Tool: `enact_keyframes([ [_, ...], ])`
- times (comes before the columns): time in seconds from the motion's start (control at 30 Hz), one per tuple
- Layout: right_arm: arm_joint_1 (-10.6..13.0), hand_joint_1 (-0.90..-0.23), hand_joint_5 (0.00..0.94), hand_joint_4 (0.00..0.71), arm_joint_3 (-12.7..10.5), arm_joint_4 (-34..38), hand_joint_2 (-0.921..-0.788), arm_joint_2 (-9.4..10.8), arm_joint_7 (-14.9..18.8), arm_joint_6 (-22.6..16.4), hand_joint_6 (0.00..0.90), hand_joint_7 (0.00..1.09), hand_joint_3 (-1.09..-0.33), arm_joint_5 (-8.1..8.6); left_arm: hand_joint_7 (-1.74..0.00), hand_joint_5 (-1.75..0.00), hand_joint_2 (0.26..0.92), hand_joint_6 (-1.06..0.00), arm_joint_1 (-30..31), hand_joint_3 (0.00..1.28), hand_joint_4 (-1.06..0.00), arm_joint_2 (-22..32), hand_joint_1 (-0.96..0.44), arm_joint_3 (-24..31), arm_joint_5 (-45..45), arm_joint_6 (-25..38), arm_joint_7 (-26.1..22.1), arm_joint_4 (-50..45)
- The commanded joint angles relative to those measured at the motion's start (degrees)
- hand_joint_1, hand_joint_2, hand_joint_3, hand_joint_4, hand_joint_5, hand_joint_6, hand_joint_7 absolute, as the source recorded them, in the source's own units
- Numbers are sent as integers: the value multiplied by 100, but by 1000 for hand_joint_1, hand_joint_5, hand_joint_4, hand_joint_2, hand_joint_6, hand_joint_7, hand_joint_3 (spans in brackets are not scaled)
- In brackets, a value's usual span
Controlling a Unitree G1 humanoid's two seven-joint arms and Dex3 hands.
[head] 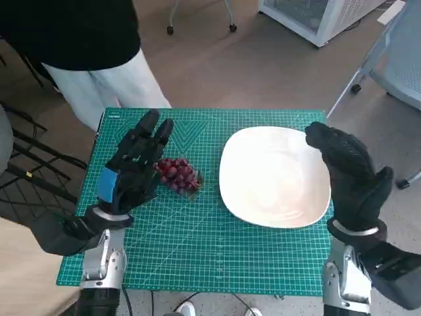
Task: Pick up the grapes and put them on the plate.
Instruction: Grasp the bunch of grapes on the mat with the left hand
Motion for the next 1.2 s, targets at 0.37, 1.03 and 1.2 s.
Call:
enact_keyframes([
  [0.37, 31, -659, 1, 326, 7, 39, -921, -45, -12, 104, 29, 392, -709, -52, -1, 0, 910, -244, -321, 122, -140, 1048, -548, -233, 1949, -392, 593, -170],
  [1.03, -12, -657, 1, 326, -38, 74, -921, -66, 19, 133, 27, 393, -711, 34, -15, 1, 686, -83, -782, 1, 1, 2137, -419, -1650, 5885, 2999, 550, -1642],
  [1.2, -14, -659, 1, 326, -42, 70, -921, -58, 6, 114, 27, 394, -711, 9, -15, 1, 684, -91, -1006, 1, 1, 2077, -403, -1954, 6024, 3416, 469, -1417],
])
